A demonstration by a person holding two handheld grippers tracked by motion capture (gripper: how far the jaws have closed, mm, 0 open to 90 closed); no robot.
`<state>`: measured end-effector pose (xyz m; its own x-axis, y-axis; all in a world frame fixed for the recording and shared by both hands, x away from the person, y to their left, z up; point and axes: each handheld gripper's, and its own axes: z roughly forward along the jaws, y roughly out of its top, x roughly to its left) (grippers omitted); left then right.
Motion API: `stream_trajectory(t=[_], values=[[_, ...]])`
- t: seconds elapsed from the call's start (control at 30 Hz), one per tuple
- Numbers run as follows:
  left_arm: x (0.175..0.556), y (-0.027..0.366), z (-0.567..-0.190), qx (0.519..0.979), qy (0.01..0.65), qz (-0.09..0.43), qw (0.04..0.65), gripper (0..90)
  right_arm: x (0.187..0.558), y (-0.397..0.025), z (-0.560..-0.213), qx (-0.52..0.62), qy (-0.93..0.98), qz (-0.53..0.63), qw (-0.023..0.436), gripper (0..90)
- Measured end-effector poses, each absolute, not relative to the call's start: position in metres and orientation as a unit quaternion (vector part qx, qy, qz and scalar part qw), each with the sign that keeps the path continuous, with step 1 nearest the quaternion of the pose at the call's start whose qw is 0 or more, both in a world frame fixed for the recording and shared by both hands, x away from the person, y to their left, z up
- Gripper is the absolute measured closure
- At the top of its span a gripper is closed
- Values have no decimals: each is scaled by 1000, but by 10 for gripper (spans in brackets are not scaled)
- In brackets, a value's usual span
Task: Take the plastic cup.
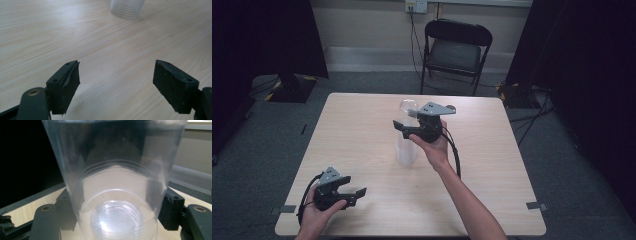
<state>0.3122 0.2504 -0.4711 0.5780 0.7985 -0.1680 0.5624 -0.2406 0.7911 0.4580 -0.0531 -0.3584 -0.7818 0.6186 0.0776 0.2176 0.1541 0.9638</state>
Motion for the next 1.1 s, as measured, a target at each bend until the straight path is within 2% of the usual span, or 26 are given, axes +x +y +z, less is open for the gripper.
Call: stream_trajectory(t=[0.6,1.1], values=[[312,251,-471,774,440,139,434,212,447,-66,-332,281,715,618,168,319],[312,249,-472,774,443,134,431,213,442,-88,-326,305,706,617,166,327]])
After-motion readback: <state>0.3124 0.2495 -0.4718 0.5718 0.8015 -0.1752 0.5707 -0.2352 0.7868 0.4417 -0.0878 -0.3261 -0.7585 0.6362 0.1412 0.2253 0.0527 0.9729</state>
